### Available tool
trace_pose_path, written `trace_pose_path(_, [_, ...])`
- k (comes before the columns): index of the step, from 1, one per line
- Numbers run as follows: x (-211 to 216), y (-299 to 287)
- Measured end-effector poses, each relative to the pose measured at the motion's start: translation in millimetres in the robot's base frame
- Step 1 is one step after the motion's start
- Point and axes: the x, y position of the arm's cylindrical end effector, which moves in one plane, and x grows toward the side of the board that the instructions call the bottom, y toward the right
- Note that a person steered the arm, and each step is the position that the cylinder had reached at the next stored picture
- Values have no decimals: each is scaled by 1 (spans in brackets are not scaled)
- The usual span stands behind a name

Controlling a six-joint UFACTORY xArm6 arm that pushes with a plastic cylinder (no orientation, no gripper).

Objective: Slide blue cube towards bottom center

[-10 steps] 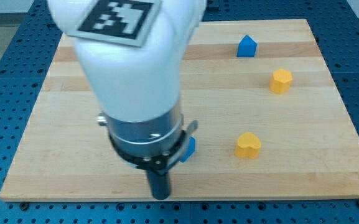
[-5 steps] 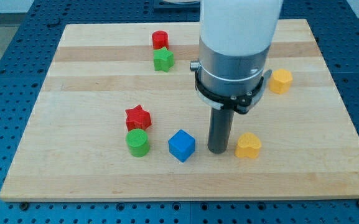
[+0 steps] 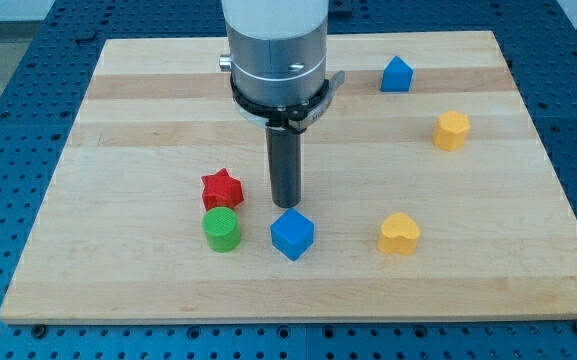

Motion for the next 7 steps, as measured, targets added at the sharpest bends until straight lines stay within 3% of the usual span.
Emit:
trace_pose_path(4, [43,-6])
trace_pose_path(7, [56,104])
